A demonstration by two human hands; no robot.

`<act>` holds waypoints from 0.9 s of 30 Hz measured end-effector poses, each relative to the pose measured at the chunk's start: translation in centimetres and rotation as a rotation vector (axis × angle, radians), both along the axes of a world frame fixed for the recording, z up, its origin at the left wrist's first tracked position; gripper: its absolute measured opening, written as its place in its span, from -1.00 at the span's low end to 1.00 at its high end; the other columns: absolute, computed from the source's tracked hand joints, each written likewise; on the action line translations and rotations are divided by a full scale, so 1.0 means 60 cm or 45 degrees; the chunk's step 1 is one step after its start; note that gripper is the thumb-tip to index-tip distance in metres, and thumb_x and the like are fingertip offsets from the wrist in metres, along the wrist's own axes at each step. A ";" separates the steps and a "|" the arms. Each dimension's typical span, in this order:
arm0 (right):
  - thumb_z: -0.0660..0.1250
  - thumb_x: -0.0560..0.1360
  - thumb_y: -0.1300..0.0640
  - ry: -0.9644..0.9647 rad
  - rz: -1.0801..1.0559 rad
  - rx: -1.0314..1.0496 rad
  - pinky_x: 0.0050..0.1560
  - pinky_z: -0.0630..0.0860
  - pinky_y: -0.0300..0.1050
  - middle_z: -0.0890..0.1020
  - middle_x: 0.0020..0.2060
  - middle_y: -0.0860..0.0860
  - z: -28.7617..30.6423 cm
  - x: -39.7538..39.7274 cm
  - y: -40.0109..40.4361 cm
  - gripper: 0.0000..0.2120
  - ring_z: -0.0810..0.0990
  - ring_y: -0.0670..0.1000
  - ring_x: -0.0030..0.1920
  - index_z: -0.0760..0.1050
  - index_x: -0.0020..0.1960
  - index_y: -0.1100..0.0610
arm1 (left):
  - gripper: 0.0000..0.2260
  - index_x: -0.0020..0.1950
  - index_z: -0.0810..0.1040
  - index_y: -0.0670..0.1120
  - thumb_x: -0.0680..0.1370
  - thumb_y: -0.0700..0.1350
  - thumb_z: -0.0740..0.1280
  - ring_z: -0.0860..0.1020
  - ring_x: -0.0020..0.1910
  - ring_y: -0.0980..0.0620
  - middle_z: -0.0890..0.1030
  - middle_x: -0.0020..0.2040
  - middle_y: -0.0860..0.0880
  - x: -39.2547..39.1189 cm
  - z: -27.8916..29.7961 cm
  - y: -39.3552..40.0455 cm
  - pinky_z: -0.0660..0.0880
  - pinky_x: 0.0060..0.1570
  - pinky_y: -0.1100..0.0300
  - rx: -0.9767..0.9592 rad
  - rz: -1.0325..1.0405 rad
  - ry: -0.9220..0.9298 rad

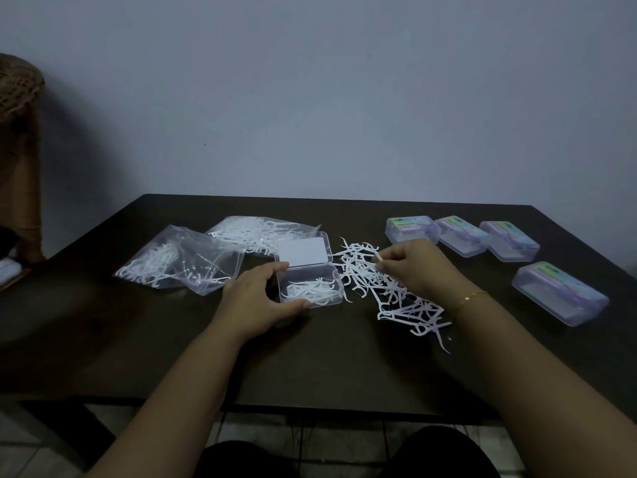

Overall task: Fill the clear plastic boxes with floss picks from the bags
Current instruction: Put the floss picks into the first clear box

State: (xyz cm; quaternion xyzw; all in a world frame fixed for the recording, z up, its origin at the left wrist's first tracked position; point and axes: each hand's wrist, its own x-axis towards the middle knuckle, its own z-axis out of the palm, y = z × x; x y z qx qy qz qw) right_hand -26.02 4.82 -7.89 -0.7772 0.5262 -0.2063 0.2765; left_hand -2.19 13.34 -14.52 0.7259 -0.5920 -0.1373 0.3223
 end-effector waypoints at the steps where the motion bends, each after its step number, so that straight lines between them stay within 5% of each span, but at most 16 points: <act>1: 0.32 0.53 0.17 -0.089 0.011 0.020 -0.22 0.48 -0.24 0.61 -0.12 -0.01 0.003 0.005 0.004 -0.81 0.54 -0.03 -0.20 0.60 0.12 0.14 | -0.26 0.38 0.38 0.17 0.25 0.35 0.45 0.39 0.34 0.04 0.46 0.36 0.12 0.000 -0.001 0.000 0.30 0.36 -0.08 0.000 -0.002 0.001; 6: 0.35 0.50 0.25 -0.350 0.106 0.025 -0.36 0.42 -0.47 0.62 -0.11 0.02 0.010 0.053 0.020 -0.76 0.51 -0.14 -0.26 0.59 0.16 0.14 | -0.25 0.39 0.36 0.18 0.25 0.34 0.47 0.39 0.33 0.05 0.46 0.35 0.12 0.000 0.000 -0.001 0.32 0.35 -0.08 -0.002 -0.004 0.010; 15: 0.33 0.51 0.25 0.103 0.319 -0.031 0.20 0.49 0.02 0.60 0.13 0.22 0.003 0.111 0.033 -0.74 0.57 0.16 0.14 0.55 0.17 0.30 | -0.20 0.38 0.37 0.18 0.18 0.36 0.44 0.46 0.26 0.10 0.53 0.27 0.13 0.003 -0.005 -0.001 0.36 0.32 -0.07 -0.019 -0.026 0.084; 20: 0.30 0.54 0.20 0.079 0.140 -0.089 0.10 0.43 -0.18 0.58 0.20 0.08 0.002 0.068 0.016 -0.70 0.56 0.06 0.13 0.52 0.27 0.16 | -0.25 0.38 0.36 0.18 0.24 0.27 0.51 0.42 0.29 0.07 0.51 0.29 0.12 -0.002 -0.001 0.001 0.33 0.34 -0.07 -0.007 -0.003 0.080; 23: 0.29 0.54 0.07 0.285 -0.033 -0.087 0.18 0.50 -0.02 0.59 0.17 0.08 -0.010 0.029 -0.013 -0.68 0.58 0.06 0.06 0.52 0.26 0.12 | -0.30 0.28 0.35 0.20 0.22 0.27 0.53 0.41 0.29 0.05 0.49 0.22 0.15 -0.003 0.002 0.002 0.35 0.33 -0.05 0.009 0.018 0.134; 27: 0.27 0.46 -0.28 0.729 -0.235 -0.061 0.24 0.40 0.06 0.51 0.23 0.08 -0.026 -0.009 -0.025 -0.44 0.44 0.11 0.25 0.45 0.30 0.06 | -0.45 0.09 0.35 0.24 0.22 0.30 0.50 0.42 0.24 0.00 0.47 0.11 0.19 0.000 0.000 0.002 0.42 0.23 -0.06 0.031 0.010 0.112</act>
